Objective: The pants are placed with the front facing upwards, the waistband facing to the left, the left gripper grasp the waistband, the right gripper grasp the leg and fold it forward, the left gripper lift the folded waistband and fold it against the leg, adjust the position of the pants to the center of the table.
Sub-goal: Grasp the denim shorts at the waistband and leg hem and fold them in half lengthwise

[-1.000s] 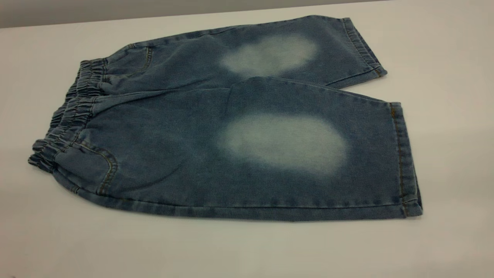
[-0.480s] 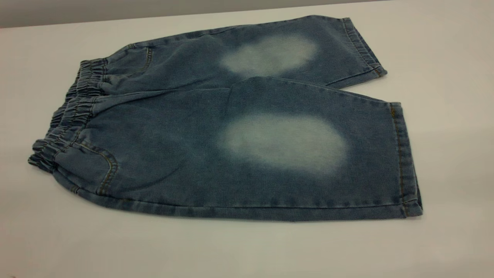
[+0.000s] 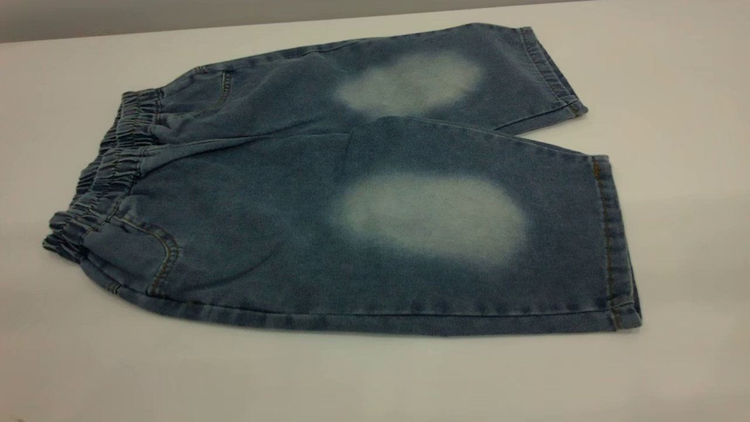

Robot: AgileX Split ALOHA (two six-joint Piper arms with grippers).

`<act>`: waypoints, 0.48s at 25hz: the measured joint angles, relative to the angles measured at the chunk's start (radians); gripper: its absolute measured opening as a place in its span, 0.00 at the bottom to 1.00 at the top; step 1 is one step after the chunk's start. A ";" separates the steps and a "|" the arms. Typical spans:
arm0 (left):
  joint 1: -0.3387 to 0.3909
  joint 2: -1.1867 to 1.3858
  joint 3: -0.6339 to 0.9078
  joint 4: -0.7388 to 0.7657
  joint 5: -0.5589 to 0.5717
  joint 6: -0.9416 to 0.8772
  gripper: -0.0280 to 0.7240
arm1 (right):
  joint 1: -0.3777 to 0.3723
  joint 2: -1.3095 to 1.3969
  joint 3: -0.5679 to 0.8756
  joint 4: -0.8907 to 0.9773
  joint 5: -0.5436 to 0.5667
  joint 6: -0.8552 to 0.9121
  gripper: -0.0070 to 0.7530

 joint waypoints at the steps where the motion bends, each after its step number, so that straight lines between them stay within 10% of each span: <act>1: 0.000 0.000 0.000 0.000 0.000 0.000 0.63 | 0.000 0.000 0.000 0.005 -0.012 0.004 0.49; 12: 0.000 0.000 -0.003 0.011 -0.002 -0.030 0.63 | 0.000 0.000 0.000 0.080 -0.116 0.008 0.49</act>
